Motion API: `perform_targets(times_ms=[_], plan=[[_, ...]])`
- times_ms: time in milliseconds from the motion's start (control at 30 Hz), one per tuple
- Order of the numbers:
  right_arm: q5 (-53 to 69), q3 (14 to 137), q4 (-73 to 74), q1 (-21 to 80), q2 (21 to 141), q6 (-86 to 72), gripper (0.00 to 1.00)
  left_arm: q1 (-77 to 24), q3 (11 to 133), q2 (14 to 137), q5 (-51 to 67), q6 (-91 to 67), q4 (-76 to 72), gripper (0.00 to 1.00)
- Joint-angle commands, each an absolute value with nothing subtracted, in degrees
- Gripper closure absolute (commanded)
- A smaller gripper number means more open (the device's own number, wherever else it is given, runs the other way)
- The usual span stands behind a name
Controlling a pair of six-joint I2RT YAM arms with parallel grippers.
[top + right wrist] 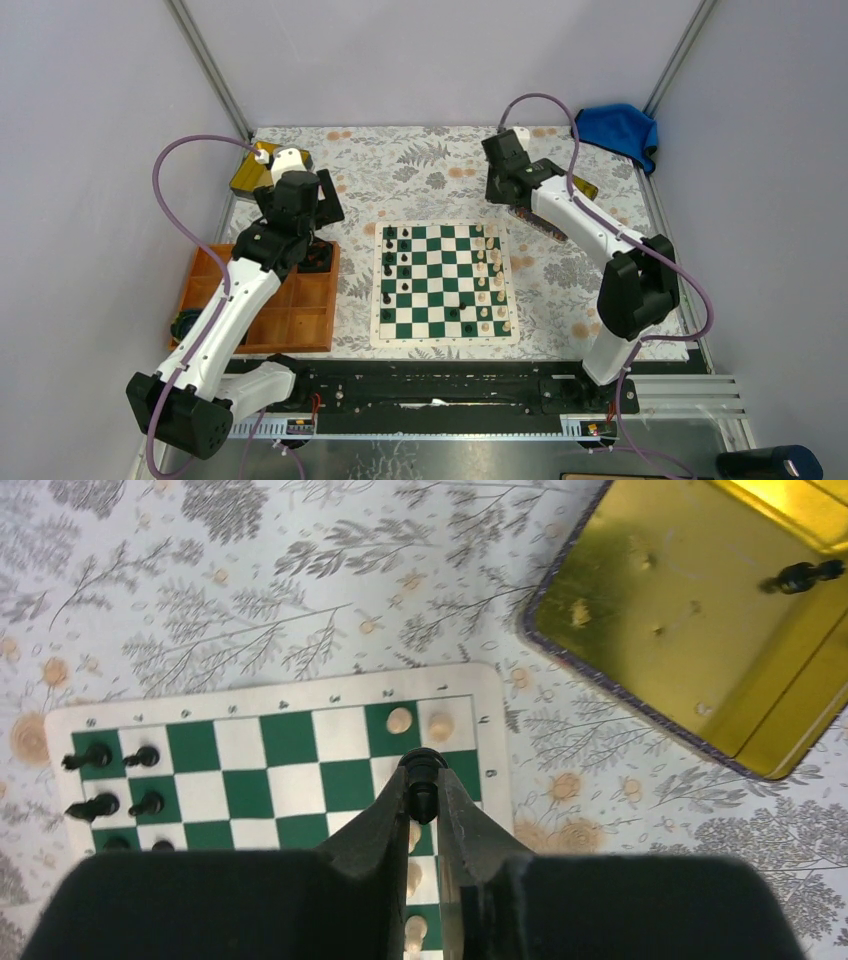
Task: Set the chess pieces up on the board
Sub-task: Place the chess piece on the chessboard.
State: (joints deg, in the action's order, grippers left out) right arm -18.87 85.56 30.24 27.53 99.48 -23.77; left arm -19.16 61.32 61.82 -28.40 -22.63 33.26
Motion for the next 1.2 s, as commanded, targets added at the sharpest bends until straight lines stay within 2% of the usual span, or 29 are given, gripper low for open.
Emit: perform_targets(times_ms=[0, 600, 1167], plan=[[-18.2, 86.0, 30.4, 30.7, 96.8, -23.6, 1.0, -19.4, 60.7, 61.4, -27.9, -23.6, 32.0, 0.01], [-19.1, 91.6, 33.7, 42.5, 102.3, -24.0, 1.0, -19.0, 58.1, 60.7, -27.4, -23.4, 30.6, 0.01], [-17.6, 94.3, 32.4, 46.0, 107.4, -22.5, 1.0, -17.9, 59.2, 64.5, -26.5, -22.6, 30.7, 0.01]])
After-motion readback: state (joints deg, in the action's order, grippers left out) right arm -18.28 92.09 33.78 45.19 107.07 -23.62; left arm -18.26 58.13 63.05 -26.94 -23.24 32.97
